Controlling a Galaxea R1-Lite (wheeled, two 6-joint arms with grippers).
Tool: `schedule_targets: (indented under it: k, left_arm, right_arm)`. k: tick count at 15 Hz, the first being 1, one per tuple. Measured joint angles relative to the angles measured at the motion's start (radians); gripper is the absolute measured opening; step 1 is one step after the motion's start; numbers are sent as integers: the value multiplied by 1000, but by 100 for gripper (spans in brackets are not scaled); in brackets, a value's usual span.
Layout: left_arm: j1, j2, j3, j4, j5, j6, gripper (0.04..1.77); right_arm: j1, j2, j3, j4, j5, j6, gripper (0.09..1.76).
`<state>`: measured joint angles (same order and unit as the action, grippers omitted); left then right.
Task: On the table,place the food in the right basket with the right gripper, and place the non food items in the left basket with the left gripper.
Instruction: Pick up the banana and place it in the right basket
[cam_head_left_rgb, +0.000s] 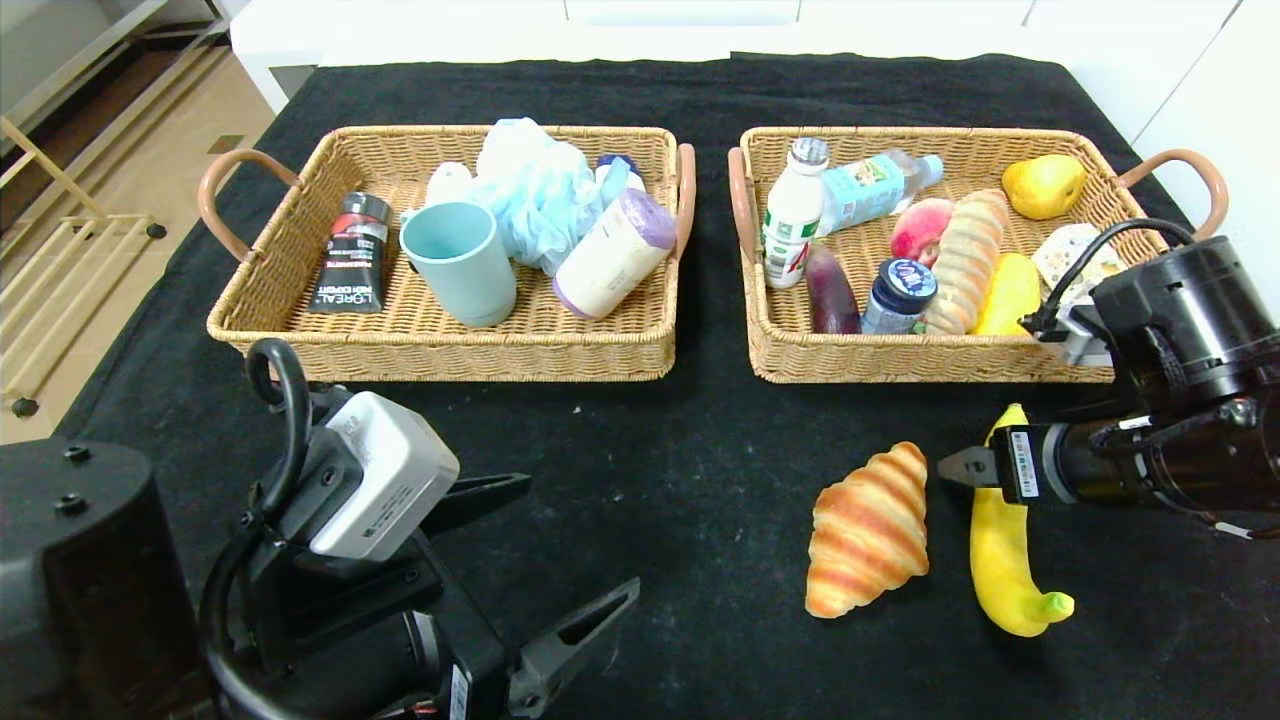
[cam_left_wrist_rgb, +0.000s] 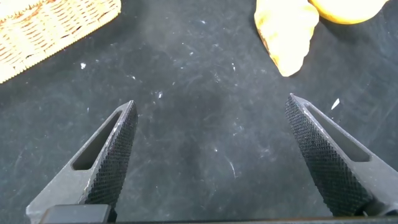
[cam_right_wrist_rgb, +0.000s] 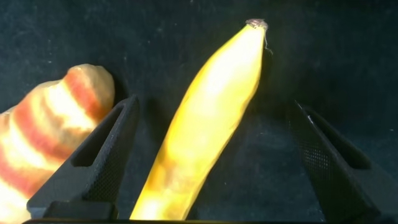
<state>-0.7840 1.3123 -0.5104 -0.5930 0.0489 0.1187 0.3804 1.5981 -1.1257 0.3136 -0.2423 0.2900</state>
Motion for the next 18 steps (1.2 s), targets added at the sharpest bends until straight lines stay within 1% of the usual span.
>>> schedule_targets:
  k: [1,2,5,7,9,18]
  left_arm:
    - [0,0,0,1,0,0,172]
    - [0,1,1,2,-1,0,172]
    - [0,3,1,2,-3,0,172]
    - [0,3,1,3,-5,0,172]
    - [0,3,1,3,-5,0,172]
    - [0,4,3,0,-5,0,172]
  right_arm:
    - [0,3,0,0,0,-1,166]
    - [1,6,0,0,0,0,146]
    - [1,13,1,1,1,0,103]
    - [3,17,2,1,1,0,83]
    - [3,21,3,1,0,0,68]
    - [9,24,6,1,-1,0,68]
